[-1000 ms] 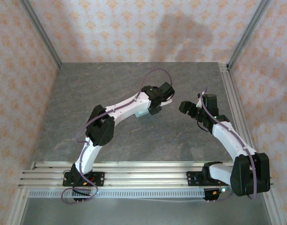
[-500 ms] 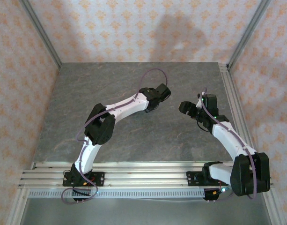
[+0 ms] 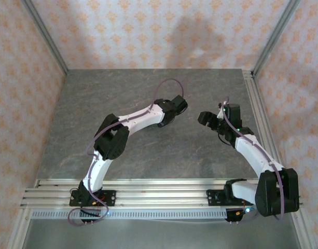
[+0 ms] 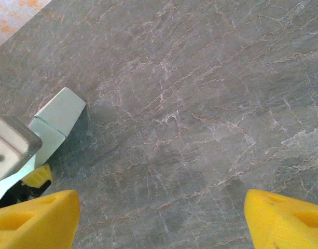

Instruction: Fold the paper box

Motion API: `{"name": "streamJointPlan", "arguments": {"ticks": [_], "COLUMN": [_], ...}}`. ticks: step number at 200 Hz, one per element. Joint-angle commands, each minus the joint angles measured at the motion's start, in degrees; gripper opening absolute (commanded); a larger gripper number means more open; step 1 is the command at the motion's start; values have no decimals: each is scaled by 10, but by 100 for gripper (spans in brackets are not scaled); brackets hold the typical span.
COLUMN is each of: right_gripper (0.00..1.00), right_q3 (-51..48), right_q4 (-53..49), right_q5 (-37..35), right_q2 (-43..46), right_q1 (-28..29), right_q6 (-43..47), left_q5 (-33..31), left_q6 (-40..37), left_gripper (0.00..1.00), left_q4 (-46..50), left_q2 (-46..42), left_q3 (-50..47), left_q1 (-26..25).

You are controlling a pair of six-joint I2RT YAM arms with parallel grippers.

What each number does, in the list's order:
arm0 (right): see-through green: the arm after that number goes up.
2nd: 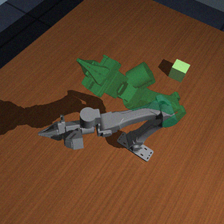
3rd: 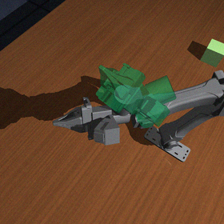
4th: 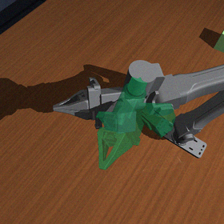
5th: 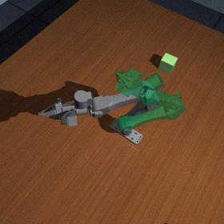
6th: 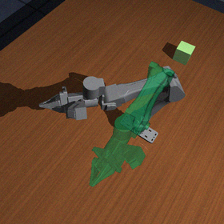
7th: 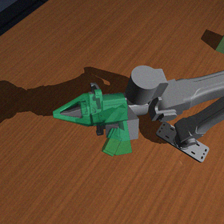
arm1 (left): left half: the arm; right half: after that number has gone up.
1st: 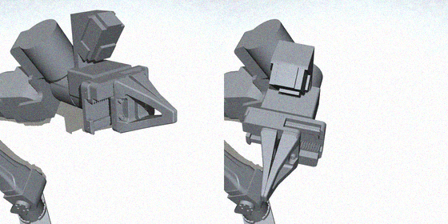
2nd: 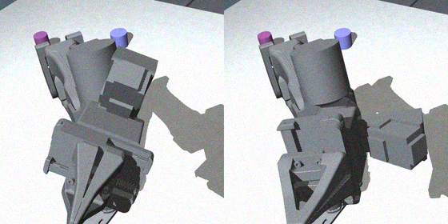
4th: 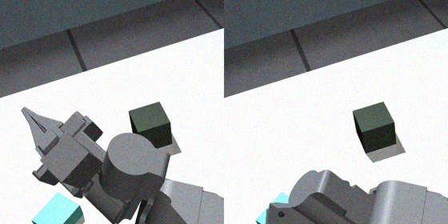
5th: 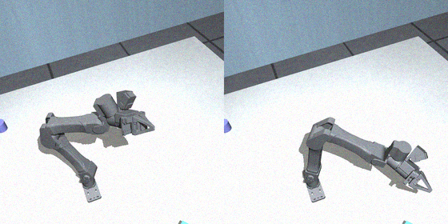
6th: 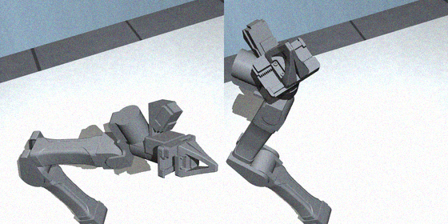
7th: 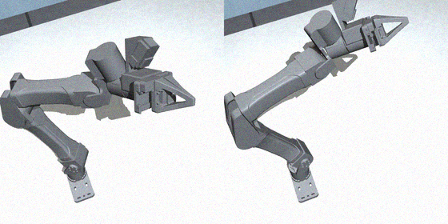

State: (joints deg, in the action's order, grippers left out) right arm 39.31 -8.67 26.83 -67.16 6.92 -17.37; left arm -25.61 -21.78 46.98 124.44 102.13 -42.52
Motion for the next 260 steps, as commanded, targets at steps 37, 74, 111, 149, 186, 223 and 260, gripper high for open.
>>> {"name": "streamJointPlan", "arguments": {"ticks": [37, 74, 111, 149, 186, 223, 260], "right_gripper": [83, 86, 95, 99, 99, 99, 100], "right_q3": [5, 17, 6, -14, -78, -143, -186], "right_q4": [26, 25, 62, 133, 286, 455, 578], "right_q5": [-5, -28, -96, -120, -235, -287, -277], "right_q2": [-3, 0, 15, 22, -1, -84, -165], "right_q1": [-3, -3, -7, -65, -78, -81, -84], "right_q6": [2, 30, 69, 98, 148, 165, 162], "left_q5": [70, 121, 141, 141, 94, 82, 130], "left_q6": [54, 116, 195, 244, 258, 256, 220], "left_gripper": [82, 90, 100, 100, 100, 100, 100], "left_q4": [-48, -122, -223, -323, -423, -521, -702], "left_q2": [-87, -181, -297, -433, -561, -619, -626], "left_q3": [-86, -187, -315, -452, -588, -694, -797], "left_q1": [29, 61, 116, 197, 252, 322, 365]}}
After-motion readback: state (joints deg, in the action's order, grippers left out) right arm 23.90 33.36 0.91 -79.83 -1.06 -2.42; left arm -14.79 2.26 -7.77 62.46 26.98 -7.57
